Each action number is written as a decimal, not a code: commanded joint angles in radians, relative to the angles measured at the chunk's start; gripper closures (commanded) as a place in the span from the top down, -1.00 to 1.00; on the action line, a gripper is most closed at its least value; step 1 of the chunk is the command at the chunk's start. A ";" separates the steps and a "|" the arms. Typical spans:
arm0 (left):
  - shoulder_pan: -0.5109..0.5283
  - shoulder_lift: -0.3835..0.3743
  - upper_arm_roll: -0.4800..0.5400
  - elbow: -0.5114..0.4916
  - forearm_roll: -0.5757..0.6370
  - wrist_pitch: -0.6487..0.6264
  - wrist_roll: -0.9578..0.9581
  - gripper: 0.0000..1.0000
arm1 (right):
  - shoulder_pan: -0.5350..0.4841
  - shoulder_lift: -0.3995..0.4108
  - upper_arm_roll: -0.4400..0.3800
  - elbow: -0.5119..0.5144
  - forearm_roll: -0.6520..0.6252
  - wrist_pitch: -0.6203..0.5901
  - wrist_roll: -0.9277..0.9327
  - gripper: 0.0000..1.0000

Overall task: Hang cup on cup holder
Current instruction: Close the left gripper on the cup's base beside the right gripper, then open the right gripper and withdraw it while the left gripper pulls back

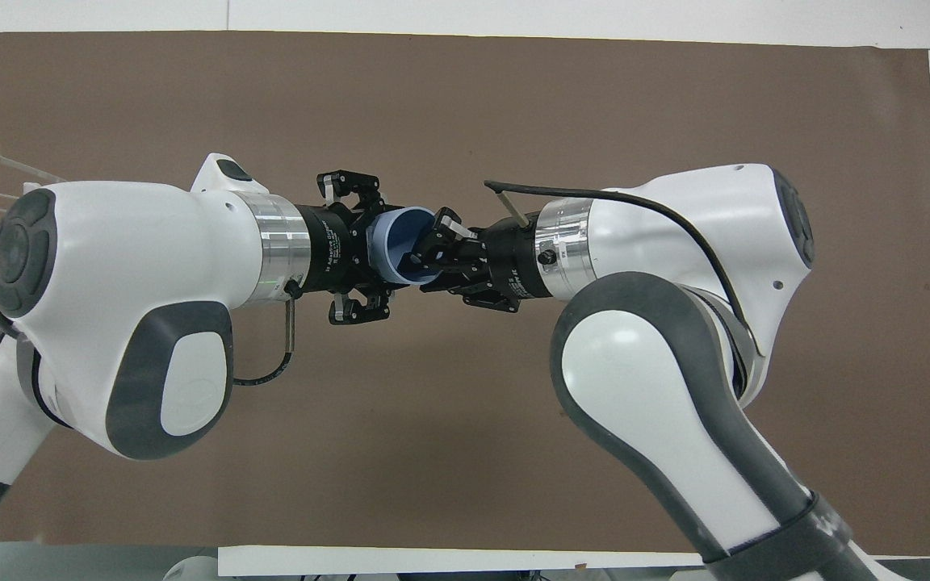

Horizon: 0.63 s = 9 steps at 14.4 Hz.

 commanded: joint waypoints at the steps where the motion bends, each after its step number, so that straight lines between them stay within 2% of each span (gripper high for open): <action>1: -0.002 0.009 0.009 0.026 -0.002 -0.007 0.018 -1.00 | -0.009 -0.008 0.003 0.003 0.015 -0.004 0.008 0.99; 4: 0.004 0.006 0.017 0.030 0.035 -0.046 0.078 -1.00 | -0.024 -0.024 -0.006 0.007 0.001 -0.027 0.006 0.99; 6: 0.050 0.008 0.015 0.049 0.148 -0.095 0.097 -1.00 | -0.098 -0.052 -0.008 0.007 -0.025 -0.085 0.002 0.99; 9: 0.090 0.012 0.015 0.063 0.382 -0.146 0.127 -1.00 | -0.217 -0.112 -0.008 0.007 -0.130 -0.181 -0.005 0.99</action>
